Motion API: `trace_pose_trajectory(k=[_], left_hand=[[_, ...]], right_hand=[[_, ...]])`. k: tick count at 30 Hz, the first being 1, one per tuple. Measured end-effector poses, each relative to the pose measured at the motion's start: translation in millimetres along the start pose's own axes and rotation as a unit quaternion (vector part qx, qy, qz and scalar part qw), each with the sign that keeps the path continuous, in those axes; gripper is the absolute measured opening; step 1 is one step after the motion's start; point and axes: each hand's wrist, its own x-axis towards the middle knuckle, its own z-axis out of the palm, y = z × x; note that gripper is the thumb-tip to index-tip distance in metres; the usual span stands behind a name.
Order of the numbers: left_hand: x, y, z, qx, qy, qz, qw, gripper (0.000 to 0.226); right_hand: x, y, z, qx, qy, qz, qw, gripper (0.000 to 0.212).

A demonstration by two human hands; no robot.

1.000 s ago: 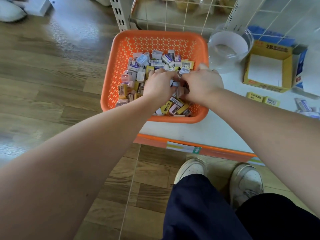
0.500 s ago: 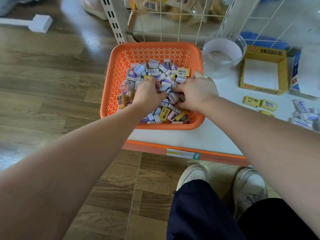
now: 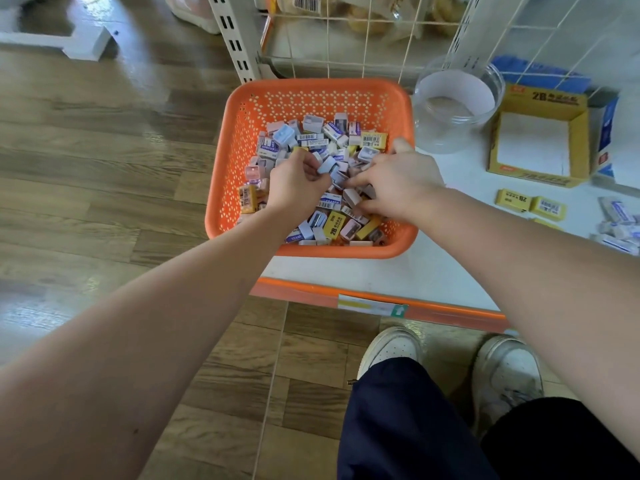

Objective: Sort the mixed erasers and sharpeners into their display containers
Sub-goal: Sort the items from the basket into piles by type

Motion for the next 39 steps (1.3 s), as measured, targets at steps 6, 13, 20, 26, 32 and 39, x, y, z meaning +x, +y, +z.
trace_pose_trajectory(k=[6, 13, 20, 26, 32, 39], left_hand=[[-1.0, 0.2, -0.3, 0.004, -0.007, 0.009, 1.0, 0.016], [-3.8, 10.3, -3.1, -0.044, 0.001, 0.006, 0.999, 0.012], [-7.4, 60.4, 10.3, -0.087, 0.029, 0.104, 0.99, 0.009], [4.7, 110.5, 43.8, -0.005, -0.037, 0.22, 0.975, 0.019], [5.4, 113.4, 62.1, 0.323, -0.149, 0.318, 0.879, 0.02], [8.6, 116.3, 59.5, 0.342, -0.165, 0.328, 0.865, 0.026]], right_hand=[[-1.7, -0.4, 3.6, 0.076, 0.039, 0.017, 0.996, 0.034], [-10.3, 10.0, -0.4, 0.193, 0.058, -0.013, 0.979, 0.033], [-46.8, 82.2, -30.4, 0.289, 0.18, 0.066, 0.938, 0.033], [-56.8, 132.2, -8.0, 0.338, 0.176, 0.166, 0.91, 0.032], [-52.9, 115.8, 26.6, 0.356, 0.108, 0.182, 0.91, 0.034], [-63.5, 113.2, 32.4, 0.376, 0.117, 0.177, 0.902, 0.041]])
